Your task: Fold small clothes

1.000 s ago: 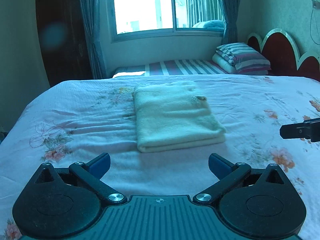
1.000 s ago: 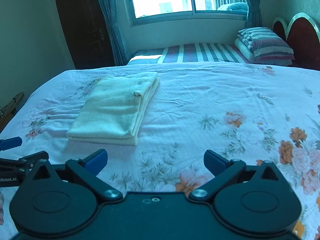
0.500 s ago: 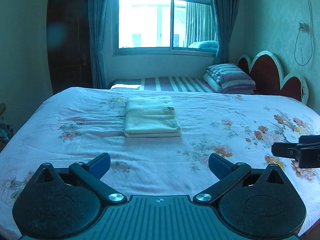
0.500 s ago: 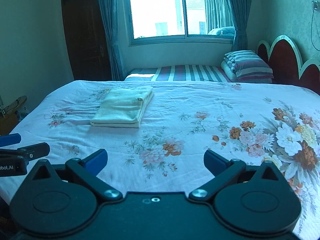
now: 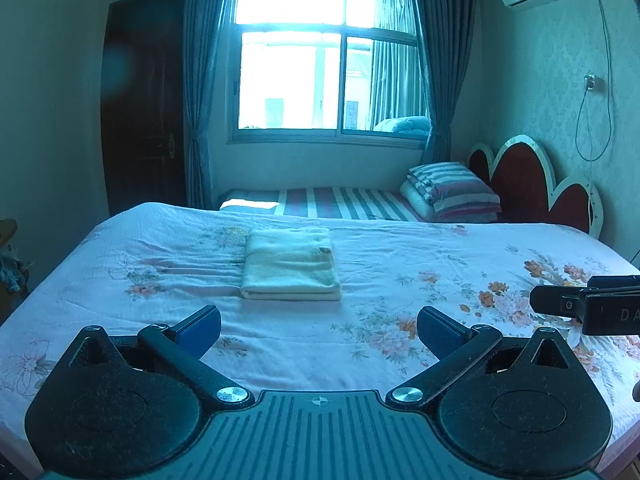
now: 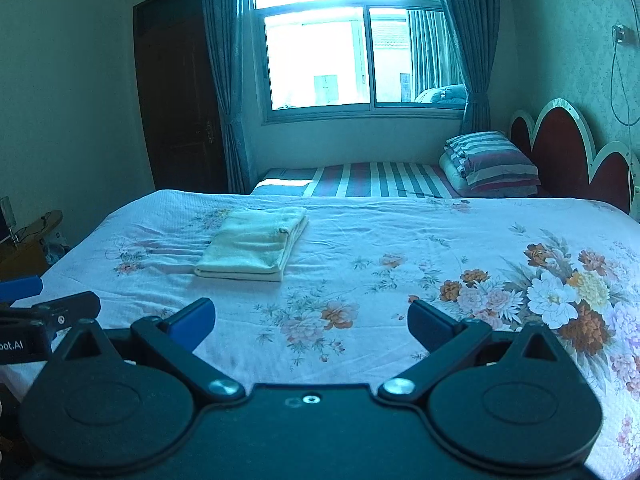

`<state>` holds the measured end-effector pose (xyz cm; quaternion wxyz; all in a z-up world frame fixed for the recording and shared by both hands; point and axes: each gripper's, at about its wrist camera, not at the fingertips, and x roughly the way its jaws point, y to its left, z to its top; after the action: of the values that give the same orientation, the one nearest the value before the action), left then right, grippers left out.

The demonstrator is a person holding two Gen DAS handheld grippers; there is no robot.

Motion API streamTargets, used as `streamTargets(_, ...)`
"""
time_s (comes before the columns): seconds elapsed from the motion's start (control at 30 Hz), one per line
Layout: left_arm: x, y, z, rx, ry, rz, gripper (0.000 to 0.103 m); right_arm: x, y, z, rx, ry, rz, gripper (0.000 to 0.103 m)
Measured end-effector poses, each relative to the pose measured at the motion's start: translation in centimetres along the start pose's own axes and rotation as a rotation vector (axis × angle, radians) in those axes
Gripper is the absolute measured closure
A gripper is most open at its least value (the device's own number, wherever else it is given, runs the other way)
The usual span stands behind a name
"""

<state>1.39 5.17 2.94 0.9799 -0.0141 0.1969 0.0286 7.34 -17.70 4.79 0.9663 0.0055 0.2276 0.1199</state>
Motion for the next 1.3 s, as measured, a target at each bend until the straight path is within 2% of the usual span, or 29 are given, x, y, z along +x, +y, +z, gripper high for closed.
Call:
streamTargets(0.5,-0.6,0.0,0.8,0.021,-0.019,-0.002,0.000,-0.3,1.1,0.1,0.003,-0.019,0.006,0.000)
streamTargets(1.3,-0.4,0.0,1.4,0.033,-0.029,-0.021,0.000,-0.4,0.7,0.7,0.022,-0.043,-0.021,0.000)
